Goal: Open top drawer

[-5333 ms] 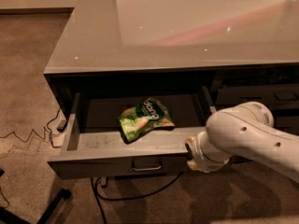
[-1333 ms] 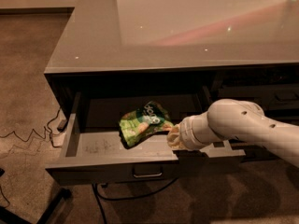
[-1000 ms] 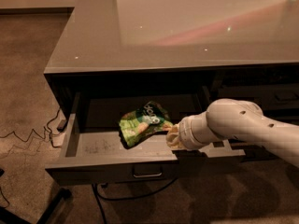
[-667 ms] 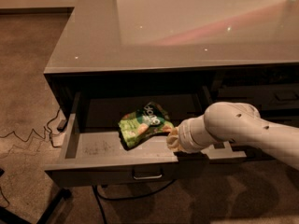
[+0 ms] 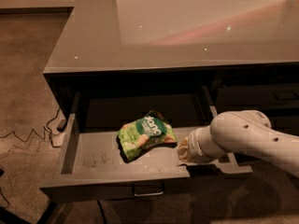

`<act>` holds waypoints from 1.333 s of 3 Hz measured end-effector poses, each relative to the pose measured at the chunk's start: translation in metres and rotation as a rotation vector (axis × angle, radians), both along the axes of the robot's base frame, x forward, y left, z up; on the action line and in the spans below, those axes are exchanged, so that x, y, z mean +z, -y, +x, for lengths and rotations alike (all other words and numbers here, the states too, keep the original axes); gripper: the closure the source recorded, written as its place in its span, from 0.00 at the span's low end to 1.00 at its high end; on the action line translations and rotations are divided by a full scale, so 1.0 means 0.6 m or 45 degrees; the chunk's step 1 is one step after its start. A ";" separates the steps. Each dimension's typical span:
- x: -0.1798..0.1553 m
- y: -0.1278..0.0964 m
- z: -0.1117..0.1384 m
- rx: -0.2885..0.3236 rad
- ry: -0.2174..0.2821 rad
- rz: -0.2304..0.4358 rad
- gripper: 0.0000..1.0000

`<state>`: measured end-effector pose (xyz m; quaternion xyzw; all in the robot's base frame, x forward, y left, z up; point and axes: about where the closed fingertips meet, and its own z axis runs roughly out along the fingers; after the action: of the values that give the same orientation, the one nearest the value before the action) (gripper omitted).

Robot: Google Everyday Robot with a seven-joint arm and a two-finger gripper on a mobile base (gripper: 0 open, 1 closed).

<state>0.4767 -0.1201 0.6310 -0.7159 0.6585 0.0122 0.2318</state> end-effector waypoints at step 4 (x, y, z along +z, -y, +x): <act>0.057 0.024 -0.133 -0.088 -0.031 -0.038 1.00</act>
Offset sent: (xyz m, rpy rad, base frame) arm -0.1191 -0.0180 0.0391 -0.0256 0.0423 -0.1042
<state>0.3972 -0.1345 0.6651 -0.6958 0.6859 0.0030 0.2132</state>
